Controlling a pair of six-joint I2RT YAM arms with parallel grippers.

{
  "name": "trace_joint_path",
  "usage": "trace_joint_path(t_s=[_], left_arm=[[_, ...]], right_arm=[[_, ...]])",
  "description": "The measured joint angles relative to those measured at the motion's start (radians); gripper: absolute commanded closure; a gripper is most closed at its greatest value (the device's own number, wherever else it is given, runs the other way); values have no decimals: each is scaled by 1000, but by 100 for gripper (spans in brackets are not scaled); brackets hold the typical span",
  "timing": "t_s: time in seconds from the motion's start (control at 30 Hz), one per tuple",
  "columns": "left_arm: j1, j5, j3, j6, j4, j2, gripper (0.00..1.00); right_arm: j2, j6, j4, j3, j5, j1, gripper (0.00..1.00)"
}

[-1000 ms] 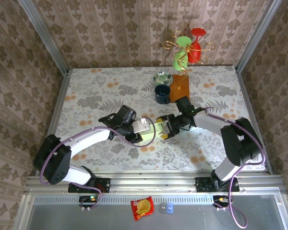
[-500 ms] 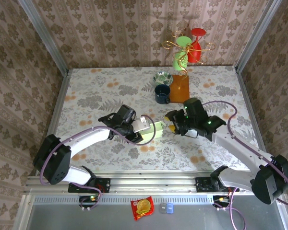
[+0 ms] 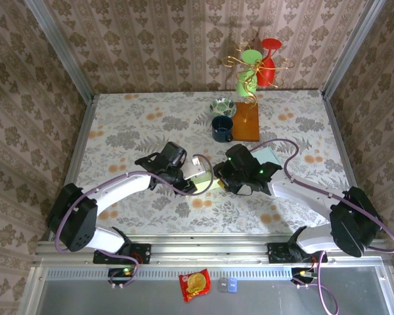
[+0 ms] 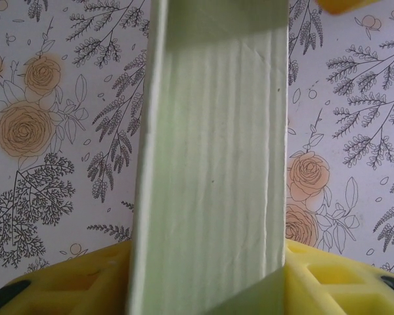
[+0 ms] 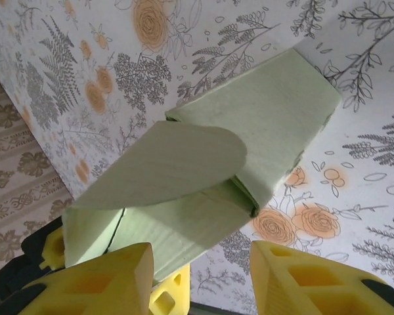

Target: Fold the paper box

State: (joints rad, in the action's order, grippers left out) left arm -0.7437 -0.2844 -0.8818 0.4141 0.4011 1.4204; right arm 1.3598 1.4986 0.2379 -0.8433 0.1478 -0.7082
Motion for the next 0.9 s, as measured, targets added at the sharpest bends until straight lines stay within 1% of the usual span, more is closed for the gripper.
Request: trace_joint_path(t_s=[0.13, 0.23, 0.37, 0.4, 0.63, 0.73, 0.83, 0.9], left_arm=[[0, -1, -9, -3, 8, 8, 48], [0, -3, -10, -3, 10, 8, 48], [0, -5, -10, -3, 14, 8, 47], [0, -5, -11, -3, 15, 8, 47], [-1, -7, -12, -3, 16, 8, 50], [-2, -7, -14, -3, 18, 8, 52], [-2, -7, -20, -3, 19, 8, 53], [-2, -6, -23, -1, 19, 8, 53]], right_arm=[[8, 3, -26, 0, -23, -4, 58], [37, 5, -32, 0, -34, -4, 64], [64, 19, -29, -4, -36, -4, 66], [64, 19, -28, -6, -36, -4, 69], [65, 23, 1, -20, -36, -4, 70], [65, 16, 30, -37, -36, -3, 67], [61, -22, 66, -58, -35, 4, 58], [34, -92, 81, -61, -26, 20, 56]])
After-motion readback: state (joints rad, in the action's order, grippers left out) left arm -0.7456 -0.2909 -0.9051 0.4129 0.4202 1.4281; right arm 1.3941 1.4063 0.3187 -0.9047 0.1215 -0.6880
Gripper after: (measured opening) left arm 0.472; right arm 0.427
